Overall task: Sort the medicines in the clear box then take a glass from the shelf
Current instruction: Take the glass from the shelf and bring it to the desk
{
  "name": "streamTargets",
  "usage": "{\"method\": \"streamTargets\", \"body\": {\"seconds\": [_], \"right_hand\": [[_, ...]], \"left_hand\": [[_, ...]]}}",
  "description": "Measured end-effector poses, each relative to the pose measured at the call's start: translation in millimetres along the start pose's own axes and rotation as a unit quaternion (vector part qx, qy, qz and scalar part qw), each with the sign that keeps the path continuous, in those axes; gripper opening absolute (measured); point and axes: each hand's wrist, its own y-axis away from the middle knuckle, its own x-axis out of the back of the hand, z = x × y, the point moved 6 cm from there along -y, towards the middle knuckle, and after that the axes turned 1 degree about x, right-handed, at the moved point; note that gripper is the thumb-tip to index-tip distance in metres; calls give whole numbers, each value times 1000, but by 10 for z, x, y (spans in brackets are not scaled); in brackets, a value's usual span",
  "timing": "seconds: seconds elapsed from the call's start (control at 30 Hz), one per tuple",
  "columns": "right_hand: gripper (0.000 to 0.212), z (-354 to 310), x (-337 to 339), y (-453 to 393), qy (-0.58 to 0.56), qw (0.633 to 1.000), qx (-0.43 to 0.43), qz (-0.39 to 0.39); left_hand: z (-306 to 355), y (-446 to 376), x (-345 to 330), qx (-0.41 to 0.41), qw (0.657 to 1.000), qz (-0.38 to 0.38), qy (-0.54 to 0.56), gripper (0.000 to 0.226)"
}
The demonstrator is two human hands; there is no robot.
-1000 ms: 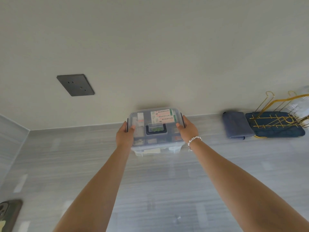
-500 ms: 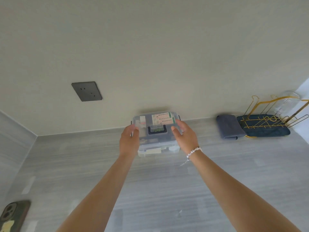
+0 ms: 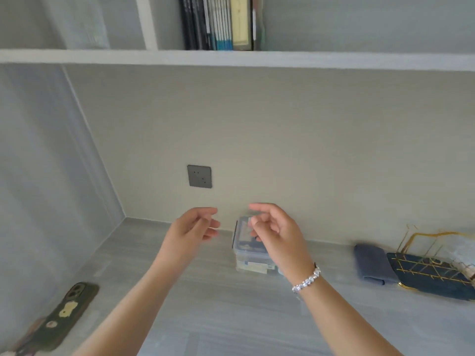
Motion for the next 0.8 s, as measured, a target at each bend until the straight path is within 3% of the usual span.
{"method": "streamTargets", "body": {"seconds": [0.17, 0.3, 0.4, 0.6, 0.8], "right_hand": [[23, -903, -329, 163, -11, 992, 106, -64], [22, -1605, -630, 172, -15, 980, 182, -83], [22, -2039, -894, 135, -10, 970, 229, -84], [22, -2666, -1497, -257, 12, 962, 271, -40], [29, -2932, -1910, -1032, 75, 964, 250, 56]], "left_hand": [[717, 491, 724, -98, 991, 71, -52, 23], [1285, 726, 1259, -175, 977, 109, -62, 14], [1549, 753, 1616, -200, 971, 121, -57, 20], [1928, 319, 2297, -236, 963, 116, -68, 22], [2232, -564, 2791, -270, 954, 96, -88, 6]]}}
